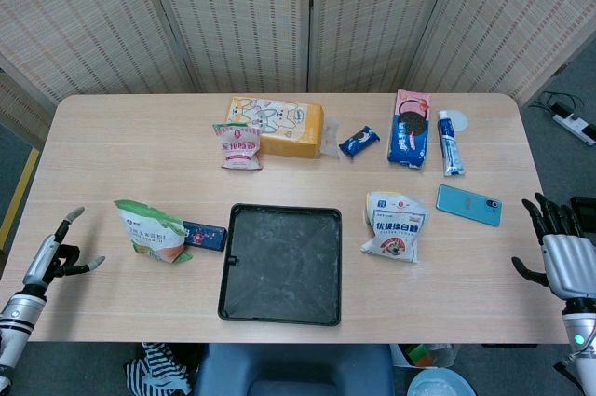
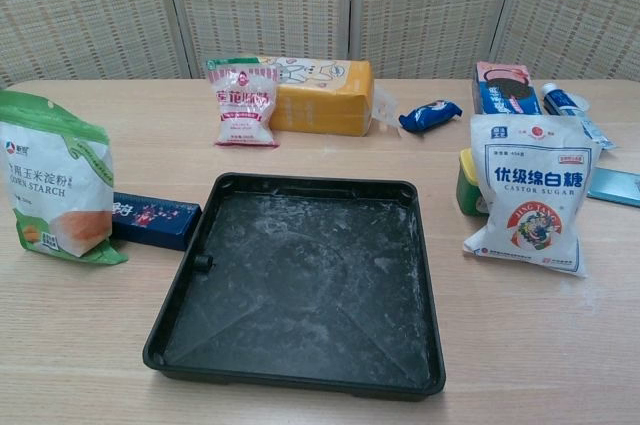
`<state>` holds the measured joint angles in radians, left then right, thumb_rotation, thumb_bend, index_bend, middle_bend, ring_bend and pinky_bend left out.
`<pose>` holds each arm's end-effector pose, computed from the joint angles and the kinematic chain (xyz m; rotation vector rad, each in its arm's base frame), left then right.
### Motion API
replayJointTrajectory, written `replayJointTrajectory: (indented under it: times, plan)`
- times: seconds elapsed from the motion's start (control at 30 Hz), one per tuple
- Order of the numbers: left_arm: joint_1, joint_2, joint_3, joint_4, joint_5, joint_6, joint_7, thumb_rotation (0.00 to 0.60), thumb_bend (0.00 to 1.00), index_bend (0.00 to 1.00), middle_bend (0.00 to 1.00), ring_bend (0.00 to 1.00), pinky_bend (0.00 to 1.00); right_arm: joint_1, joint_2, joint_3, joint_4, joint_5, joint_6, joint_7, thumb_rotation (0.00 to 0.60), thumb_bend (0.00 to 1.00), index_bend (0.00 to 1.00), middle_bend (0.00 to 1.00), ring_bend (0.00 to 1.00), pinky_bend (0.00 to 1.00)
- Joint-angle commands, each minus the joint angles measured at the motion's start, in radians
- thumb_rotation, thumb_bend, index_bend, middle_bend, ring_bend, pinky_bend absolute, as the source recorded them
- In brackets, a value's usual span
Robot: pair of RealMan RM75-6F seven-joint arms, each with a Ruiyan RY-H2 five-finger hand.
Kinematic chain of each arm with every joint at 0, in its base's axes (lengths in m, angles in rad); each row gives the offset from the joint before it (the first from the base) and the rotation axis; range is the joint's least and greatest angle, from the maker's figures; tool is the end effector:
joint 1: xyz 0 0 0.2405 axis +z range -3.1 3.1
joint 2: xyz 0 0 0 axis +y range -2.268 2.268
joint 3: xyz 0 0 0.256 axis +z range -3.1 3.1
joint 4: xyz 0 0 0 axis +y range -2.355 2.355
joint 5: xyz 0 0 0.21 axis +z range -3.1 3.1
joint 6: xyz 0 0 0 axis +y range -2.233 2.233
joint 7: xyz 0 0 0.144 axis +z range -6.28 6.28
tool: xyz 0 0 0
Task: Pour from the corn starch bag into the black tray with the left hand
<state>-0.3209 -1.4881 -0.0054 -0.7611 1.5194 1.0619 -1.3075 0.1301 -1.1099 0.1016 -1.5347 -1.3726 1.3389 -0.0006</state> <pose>-0.4130 0.2707 0.0915 -1.0546 -1.7472 -1.2292 -0.3387 -0.2069 0.1674 1.3557 -0.9381 0.7706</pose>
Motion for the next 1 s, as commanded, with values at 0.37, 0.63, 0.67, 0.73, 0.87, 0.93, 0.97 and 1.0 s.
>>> replayJointTrajectory:
  times: [0.37,0.63,0.67,0.73,0.87,0.93,0.97,1.0]
  plan:
    - [-0.055,-0.078,0.057,0.1,0.046,-0.064,-0.139,0.6,0.22,0.1,0.2,0.94,1.0,-0.007,0.006,-0.007,-0.003,-0.018,0.018,0.015,0.6,0.28,0.0,0.0,0.0,0.0]
    - [-0.068,-0.104,0.081,0.138,0.063,-0.069,-0.203,0.6,0.22,0.11,0.2,0.94,1.0,-0.009,0.008,-0.01,-0.006,-0.025,0.025,0.018,0.6,0.28,0.0,0.0,0.0,0.0]
    - [-0.07,-0.106,0.082,0.142,0.064,-0.07,-0.205,0.6,0.22,0.11,0.2,0.94,1.0,-0.008,0.008,-0.011,-0.007,-0.026,0.024,0.018,0.6,0.28,0.0,0.0,0.0,0.0]
    - [-0.076,-0.113,0.085,0.151,0.064,-0.077,-0.211,0.6,0.22,0.11,0.2,0.94,1.0,-0.008,0.009,-0.012,-0.007,-0.029,0.024,0.02,0.6,0.28,0.0,0.0,0.0,0.0]
    - [-0.086,-0.122,0.092,0.165,0.068,-0.087,-0.225,0.6,0.22,0.11,0.2,0.94,1.0,-0.008,0.01,-0.013,-0.008,-0.03,0.024,0.023,0.6,0.28,0.0,0.0,0.0,0.0]
    - [-0.091,-0.125,0.098,0.169,0.073,-0.089,-0.229,0.6,0.22,0.11,0.2,0.94,1.0,-0.008,0.01,-0.012,-0.007,-0.027,0.024,0.023,0.6,0.28,0.0,0.0,0.0,0.0]
    - [-0.093,-0.126,0.101,0.169,0.076,-0.088,-0.232,0.6,0.22,0.11,0.2,0.94,1.0,-0.008,0.01,-0.012,-0.007,-0.025,0.023,0.023,0.6,0.28,0.0,0.0,0.0,0.0]
    - [-0.095,-0.127,0.103,0.169,0.078,-0.086,-0.234,0.6,0.22,0.11,0.2,0.94,1.0,-0.008,0.01,-0.012,-0.007,-0.024,0.022,0.023,0.6,0.28,0.0,0.0,0.0,0.0]
